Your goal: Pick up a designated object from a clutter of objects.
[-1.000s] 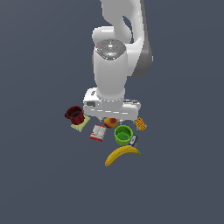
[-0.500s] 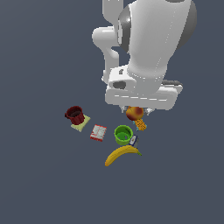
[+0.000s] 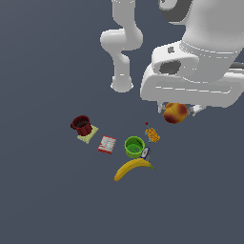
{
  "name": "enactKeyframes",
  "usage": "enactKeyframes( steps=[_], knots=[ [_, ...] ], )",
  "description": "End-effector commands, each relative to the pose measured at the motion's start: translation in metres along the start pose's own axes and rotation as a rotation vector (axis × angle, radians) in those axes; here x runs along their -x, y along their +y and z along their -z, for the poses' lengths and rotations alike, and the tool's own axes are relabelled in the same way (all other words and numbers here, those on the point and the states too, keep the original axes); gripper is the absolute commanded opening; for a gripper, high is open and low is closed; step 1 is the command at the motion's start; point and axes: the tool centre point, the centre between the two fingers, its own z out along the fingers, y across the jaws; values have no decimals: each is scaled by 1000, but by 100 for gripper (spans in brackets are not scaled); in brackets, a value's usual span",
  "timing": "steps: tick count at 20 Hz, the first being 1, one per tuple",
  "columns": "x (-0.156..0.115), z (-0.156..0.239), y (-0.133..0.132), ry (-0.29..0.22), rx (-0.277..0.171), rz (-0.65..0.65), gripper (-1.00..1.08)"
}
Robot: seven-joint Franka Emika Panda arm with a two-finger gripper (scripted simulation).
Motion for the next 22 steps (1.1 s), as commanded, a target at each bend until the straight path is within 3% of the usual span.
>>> enactKeyframes(
  steps=[1, 11, 22],
  knots=[
    [-3, 14, -13, 0, 0, -1, -100],
    [-11, 49, -47, -1, -1, -1, -100],
    [-14, 60, -57, -1, -1, -1, -100]
  ],
)
